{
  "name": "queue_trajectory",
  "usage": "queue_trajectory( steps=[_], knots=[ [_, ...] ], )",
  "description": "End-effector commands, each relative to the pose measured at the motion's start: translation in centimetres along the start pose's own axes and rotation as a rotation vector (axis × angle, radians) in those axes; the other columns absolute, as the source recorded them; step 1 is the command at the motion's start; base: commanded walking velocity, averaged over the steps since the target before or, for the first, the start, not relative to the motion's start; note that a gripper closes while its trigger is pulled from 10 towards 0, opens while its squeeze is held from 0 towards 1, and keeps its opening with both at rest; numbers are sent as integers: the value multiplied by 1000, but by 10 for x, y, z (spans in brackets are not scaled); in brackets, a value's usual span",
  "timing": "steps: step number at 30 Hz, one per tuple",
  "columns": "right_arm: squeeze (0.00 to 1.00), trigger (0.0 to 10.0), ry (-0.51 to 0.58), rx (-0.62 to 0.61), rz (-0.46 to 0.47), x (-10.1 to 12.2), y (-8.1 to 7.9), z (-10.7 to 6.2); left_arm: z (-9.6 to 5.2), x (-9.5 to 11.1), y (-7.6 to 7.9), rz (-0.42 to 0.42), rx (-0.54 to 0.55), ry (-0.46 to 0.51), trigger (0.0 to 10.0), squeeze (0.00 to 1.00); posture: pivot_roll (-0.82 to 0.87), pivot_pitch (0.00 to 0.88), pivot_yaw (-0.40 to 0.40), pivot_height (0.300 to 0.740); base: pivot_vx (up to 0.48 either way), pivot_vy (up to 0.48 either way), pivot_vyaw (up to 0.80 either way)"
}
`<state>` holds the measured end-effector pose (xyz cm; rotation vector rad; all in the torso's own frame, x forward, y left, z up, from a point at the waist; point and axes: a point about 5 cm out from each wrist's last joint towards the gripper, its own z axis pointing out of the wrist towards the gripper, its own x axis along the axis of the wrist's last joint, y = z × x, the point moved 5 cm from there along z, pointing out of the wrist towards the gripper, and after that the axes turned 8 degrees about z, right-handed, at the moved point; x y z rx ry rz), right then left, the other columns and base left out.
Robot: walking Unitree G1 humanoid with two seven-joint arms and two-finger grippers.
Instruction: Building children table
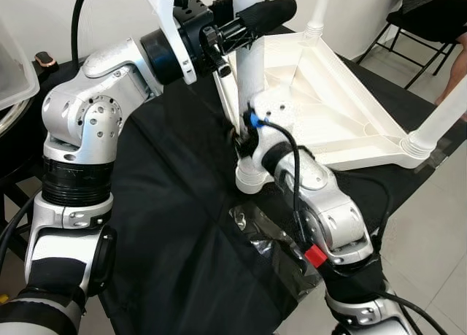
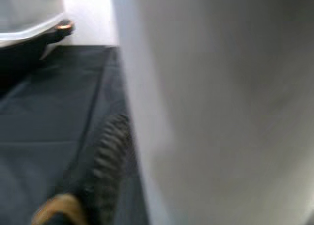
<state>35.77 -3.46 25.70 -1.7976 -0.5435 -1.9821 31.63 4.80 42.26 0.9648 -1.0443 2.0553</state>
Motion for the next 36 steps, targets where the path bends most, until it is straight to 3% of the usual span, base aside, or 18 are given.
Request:
queue_trajectory(
  steps=[1,5,8,13,17,18,19,20,26,32,36],
  knots=[
    [1000,10000,-11,62,17,-2,-9,2,8,1,18,14,-93,-4,0,0,-5,200,-15,740,0,0,0],
    [1000,10000,67,184,18,22,-8,-4,9,0,21,13,-107,-6,0,0,-6,204,-12,740,0,0,0],
    [1000,10000,73,207,6,26,-6,-5,10,0,21,13,-111,-6,0,0,-6,204,-12,740,0,0,0],
    [1000,10000,61,351,-41,33,-7,-14,11,-1,25,9,-131,-7,0,0,-5,204,-5,740,0,0,0],
    [984,10000,28,541,-158,41,-7,-27,14,-3,30,3,-153,-8,0,0,-3,205,1,740,0,0,0],
    [498,10000,22,573,-196,44,-5,-30,15,-3,31,2,-158,-8,0,0,-3,205,1,740,0,0,0],
    [498,10000,22,573,-196,44,-5,-30,15,-3,31,2,-158,-8,0,0,-3,205,1,740,0,0,0],
    [0,10000,22,590,-222,47,-1,-31,15,-3,31,1,-161,-8,0,0,-3,205,3,740,0,0,0],
    [0,10000,8,640,-348,60,20,-33,12,-4,31,-3,-179,-11,0,0,4,210,10,740,0,0,0],
    [0,10000,-5,699,-366,62,21,-39,10,-5,30,-8,-186,-11,0,0,7,211,11,740,0,0,0],
    [0,10000,-9,765,-382,69,32,-48,5,-6,28,-13,-190,-13,78,0,17,220,13,740,0,0,0]
  ],
)
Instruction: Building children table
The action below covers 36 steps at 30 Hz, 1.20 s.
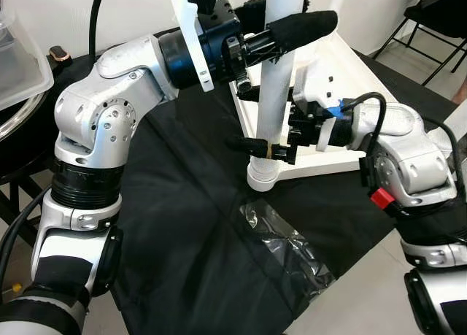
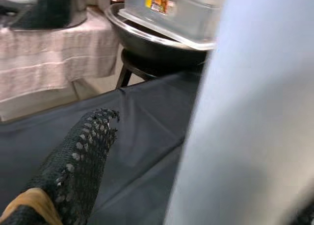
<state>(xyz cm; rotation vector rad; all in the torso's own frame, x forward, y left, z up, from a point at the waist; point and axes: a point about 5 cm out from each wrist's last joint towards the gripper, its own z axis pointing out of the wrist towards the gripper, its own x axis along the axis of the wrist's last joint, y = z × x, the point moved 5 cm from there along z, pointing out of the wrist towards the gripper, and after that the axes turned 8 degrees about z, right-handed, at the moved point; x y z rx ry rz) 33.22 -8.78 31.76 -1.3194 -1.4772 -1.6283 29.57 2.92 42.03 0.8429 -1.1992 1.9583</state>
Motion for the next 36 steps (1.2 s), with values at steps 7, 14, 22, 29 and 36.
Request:
queue_trajectory(
  steps=[7,14,22,29,36],
  knots=[
    [0,10000,3,48,-19,-6,7,-11,-5,-10,2,-42,-26,-36,235,0,39,240,22,740,0,0,0],
    [0,10000,5,68,-27,-3,19,-24,-6,-7,5,-47,-56,-48,627,0,72,267,40,740,0,0,0],
    [0,10000,72,145,-19,7,19,-17,-15,-1,12,-57,-100,-70,824,0,136,315,73,740,0,0,0],
    [0,10000,93,307,31,-5,-5,4,-14,1,16,-66,-120,-81,706,0,189,346,110,740,0,0,0],
    [0,10000,86,375,18,1,-2,5,6,19,38,-68,-169,-67,627,0,177,348,100,740,0,0,0]
  ],
)
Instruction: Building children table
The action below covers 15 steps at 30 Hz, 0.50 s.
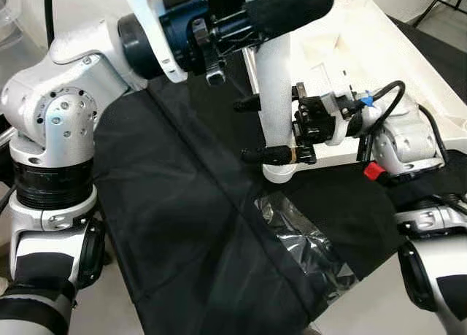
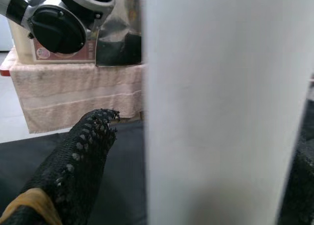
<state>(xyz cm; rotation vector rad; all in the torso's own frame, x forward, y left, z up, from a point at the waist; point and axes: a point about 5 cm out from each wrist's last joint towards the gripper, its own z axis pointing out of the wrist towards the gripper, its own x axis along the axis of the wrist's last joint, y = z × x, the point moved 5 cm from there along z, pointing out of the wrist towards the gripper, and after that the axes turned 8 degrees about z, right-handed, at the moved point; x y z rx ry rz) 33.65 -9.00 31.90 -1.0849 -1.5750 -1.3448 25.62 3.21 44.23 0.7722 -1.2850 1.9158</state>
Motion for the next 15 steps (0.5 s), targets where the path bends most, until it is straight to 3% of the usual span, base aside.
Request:
queue_trajectory(
  steps=[1,4,5,6,15],
  knots=[
    [0,10000,-6,69,-16,2,-5,7,13,-16,21,-96,-90,-70,627,0,176,348,99,740,0,0,0],
    [0,9490,-23,80,-12,2,-6,7,18,-11,25,-93,-95,-63,588,0,168,345,94,740,0,0,0],
    [0,2588,-45,86,-13,-1,-6,8,24,-7,29,-89,-100,-55,667,0,157,341,87,740,0,0,0],
    [0,0,-63,93,-15,-3,-7,9,28,-5,31,-88,-103,-49,667,0,153,339,84,740,0,0,0],
    [0,0,-75,105,-44,-2,-7,13,30,-15,24,-105,-90,-51,784,0,129,312,72,740,0,0,0]
  ],
)
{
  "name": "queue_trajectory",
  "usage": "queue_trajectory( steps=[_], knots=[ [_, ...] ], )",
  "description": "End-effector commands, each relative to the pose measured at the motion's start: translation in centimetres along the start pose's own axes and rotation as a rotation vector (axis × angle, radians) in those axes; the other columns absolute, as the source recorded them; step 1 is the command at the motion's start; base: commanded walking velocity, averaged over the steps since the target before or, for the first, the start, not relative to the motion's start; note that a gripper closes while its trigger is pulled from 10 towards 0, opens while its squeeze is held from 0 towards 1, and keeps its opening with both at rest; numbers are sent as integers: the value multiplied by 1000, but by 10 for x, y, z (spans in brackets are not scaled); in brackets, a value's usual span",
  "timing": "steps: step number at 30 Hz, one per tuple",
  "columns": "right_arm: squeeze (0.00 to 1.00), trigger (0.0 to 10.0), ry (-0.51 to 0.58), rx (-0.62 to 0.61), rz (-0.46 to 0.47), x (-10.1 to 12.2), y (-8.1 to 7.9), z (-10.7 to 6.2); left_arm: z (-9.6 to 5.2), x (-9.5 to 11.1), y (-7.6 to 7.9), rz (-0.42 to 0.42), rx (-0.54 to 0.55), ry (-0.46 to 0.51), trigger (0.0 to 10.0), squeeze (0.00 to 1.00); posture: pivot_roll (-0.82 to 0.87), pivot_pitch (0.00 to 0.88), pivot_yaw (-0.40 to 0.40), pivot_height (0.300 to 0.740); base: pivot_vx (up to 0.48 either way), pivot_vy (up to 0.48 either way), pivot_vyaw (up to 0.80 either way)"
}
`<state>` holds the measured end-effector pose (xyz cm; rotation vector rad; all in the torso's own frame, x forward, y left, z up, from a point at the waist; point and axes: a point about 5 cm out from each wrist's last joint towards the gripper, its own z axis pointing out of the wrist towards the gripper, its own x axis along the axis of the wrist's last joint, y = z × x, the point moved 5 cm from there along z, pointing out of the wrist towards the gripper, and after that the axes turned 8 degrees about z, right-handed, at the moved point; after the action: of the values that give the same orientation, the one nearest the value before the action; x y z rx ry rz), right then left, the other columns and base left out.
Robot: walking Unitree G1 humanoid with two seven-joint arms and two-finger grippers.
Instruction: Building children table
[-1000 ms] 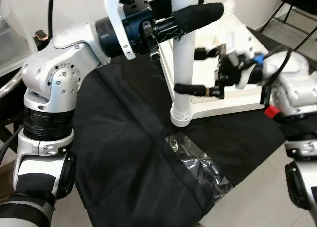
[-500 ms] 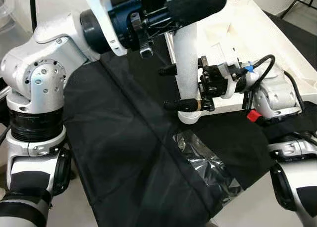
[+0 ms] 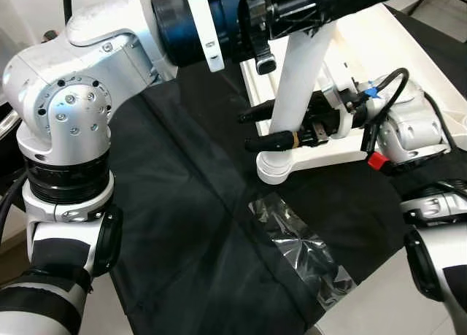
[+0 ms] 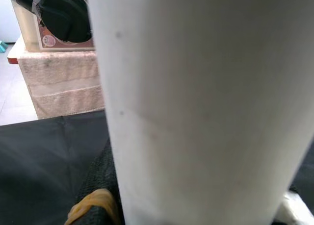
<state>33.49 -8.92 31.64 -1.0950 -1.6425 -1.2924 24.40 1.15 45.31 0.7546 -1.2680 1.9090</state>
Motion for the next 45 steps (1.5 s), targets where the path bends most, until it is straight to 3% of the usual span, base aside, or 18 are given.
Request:
queue_trajectory(
  steps=[1,5,6,7,8,9,10,11,16,29,30,33,35,38,41,42,44,45],
  knots=[
    [0,0,-19,61,-46,2,-4,14,7,-28,14,-99,-83,-72,745,0,121,305,71,740,0,0,0],
    [0,0,-14,28,-70,2,-2,19,8,-31,13,-105,-72,-70,1059,0,108,290,67,740,0,0,0],
    [0,0,-3,-15,-71,3,0,21,8,-33,11,-100,-62,-71,4667,0,100,283,64,740,0,0,0],
    [0,0,-3,-15,-71,3,0,21,8,-33,11,-100,-62,-71,4667,0,100,283,64,740,0,0,0],
    [0,0,4,-57,-72,2,3,22,8,-35,9,-96,-49,-70,10000,0,93,277,61,740,0,0,0],
    [0,0,4,-57,-72,2,3,22,8,-35,9,-96,-49,-70,10000,0,93,277,61,740,0,0,0],
    [0,0,23,-132,-59,1,8,21,7,-36,1,-106,-7,-66,10000,1000,87,273,58,740,0,0,0],
    [0,0,40,-204,-42,-1,12,18,6,-37,-7,-103,36,-59,10000,1000,83,271,58,740,0,0,0],
    [0,0,81,-328,0,-5,16,11,0,-34,-27,-103,125,-34,10000,1000,74,270,56,740,0,0,0],
    [0,0,238,-489,63,-2,17,9,-9,-38,-43,-88,210,-34,10000,1000,61,268,56,740,0,0,0],
    [0,0,271,-505,60,4,16,13,-17,-40,-58,-77,293,-38,10000,1000,61,268,56,740,0,0,0],
    [0,0,287,-520,58,7,17,14,-26,-40,-70,-71,358,-36,10000,1000,58,267,53,740,0,0,0],
    [0,0,301,-560,51,13,22,10,-55,-38,-91,-65,480,-23,10000,1000,59,273,47,740,0,0,0],
    [0,0,297,-570,47,14,23,8,-64,-37,-95,-64,507,-19,10000,1000,59,273,47,740,0,0,0],
    [0,0,283,-594,32,18,31,0,-110,-25,-110,-43,615,-22,10000,1000,61,283,38,740,0,0,0],
    [0,0,283,-594,32,18,31,0,-110,-25,-110,-43,615,-22,10000,1000,61,283,38,740,0,0,0],
    [0,0,269,-617,9,24,40,-8,-166,-16,-127,3,810,-51,10000,1000,66,296,24,740,0,0,0],
    [0,0,269,-617,9,24,40,-8,-166,-16,-127,3,810,-51,10000,1000,66,296,24,740,0,0,0]
  ],
)
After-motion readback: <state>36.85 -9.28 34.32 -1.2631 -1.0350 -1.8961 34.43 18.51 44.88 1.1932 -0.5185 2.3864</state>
